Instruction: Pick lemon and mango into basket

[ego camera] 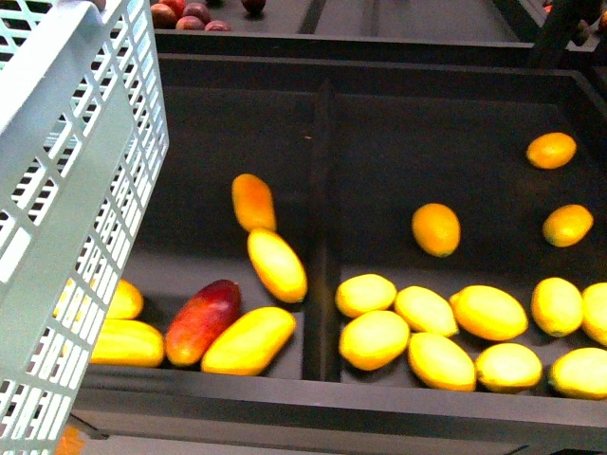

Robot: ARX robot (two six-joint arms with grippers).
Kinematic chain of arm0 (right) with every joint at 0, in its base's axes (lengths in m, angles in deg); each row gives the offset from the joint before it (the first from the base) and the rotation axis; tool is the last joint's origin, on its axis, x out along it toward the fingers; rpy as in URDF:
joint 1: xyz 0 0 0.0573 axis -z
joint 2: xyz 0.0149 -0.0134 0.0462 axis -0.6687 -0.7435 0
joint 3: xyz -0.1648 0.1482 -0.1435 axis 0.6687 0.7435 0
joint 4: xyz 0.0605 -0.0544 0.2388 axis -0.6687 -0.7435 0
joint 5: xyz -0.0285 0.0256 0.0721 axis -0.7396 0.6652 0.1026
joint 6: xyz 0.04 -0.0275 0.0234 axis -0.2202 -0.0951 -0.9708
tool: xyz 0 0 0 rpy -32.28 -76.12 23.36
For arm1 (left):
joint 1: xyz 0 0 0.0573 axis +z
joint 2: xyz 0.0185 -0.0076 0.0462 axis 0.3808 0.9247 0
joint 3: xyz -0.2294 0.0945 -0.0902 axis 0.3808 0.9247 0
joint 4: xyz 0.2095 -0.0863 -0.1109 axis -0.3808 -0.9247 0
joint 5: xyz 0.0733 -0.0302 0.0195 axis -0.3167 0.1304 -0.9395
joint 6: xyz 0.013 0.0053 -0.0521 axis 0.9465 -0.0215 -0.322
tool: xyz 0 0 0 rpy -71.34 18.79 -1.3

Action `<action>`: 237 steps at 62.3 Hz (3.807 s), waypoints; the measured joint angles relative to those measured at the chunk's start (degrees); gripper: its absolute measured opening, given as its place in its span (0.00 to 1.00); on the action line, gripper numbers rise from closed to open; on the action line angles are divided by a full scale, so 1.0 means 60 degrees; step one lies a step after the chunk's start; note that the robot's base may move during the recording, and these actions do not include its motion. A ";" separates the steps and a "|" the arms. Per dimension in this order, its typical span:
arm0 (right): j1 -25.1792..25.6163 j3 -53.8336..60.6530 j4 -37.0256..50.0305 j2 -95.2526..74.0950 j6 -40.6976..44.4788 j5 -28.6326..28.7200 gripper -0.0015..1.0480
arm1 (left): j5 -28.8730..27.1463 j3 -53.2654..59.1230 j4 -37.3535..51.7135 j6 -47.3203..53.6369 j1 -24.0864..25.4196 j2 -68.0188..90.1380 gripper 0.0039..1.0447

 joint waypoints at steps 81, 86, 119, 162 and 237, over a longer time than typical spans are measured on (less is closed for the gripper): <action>0.0007 0.0004 0.0000 -0.0004 -0.0004 -0.0055 0.92 | 0.0780 -0.4218 0.0306 0.4211 -0.5577 0.5672 0.04; 0.0007 -0.0015 -0.0058 -0.0051 -0.0069 -0.0102 0.92 | 0.0769 -0.4218 0.0310 0.4215 -0.5574 0.5672 0.04; 0.2659 -0.3206 0.3774 -1.2222 -0.1264 -0.0412 0.92 | 0.0769 -0.4218 0.0310 0.4215 -0.5574 0.5672 0.04; 0.0627 -0.9956 0.3417 -2.1438 -0.1304 -0.1169 0.92 | 0.0736 -0.4218 0.0310 0.4218 -0.5581 0.5672 0.04; 0.0601 -1.5591 0.1191 -2.5948 -0.1636 -0.0561 0.68 | 0.0732 -0.4218 0.0310 0.4218 -0.5581 0.5672 0.04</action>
